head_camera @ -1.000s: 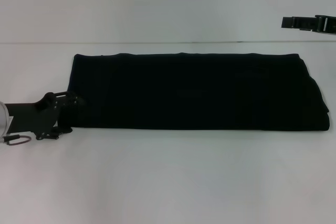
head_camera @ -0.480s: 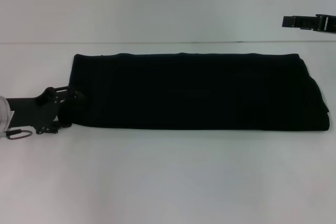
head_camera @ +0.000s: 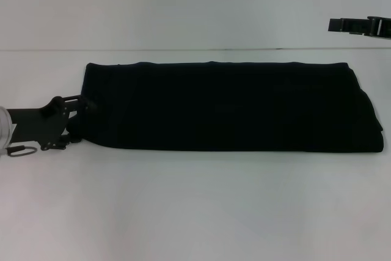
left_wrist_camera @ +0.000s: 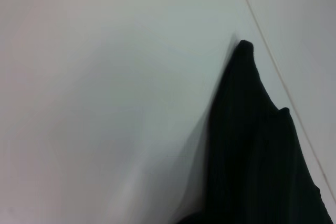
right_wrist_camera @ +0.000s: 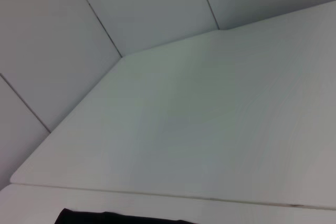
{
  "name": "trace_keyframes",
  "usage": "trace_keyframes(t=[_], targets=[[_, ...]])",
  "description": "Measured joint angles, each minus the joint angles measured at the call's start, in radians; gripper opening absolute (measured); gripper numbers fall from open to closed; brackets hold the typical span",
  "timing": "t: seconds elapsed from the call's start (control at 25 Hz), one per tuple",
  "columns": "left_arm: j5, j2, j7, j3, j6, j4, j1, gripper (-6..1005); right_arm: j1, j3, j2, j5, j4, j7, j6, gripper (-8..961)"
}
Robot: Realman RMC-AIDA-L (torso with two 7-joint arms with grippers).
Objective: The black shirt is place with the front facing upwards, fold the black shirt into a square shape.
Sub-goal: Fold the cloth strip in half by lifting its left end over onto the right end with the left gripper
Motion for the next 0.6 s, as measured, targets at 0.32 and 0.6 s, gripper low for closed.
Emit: trace_keyframes(t=[0.32, 0.6], targets=[[0.000, -0.002, 0.023, 0.000, -0.011, -0.002, -0.019, 876, 0.000, 0.000, 0.000, 0.000, -0.009, 0.001, 0.000, 755], [0.000, -0.003, 0.051, 0.000, -0.012, 0.002, -0.024, 876, 0.000, 0.000, 0.000, 0.001, -0.009, 0.001, -0.001, 752]])
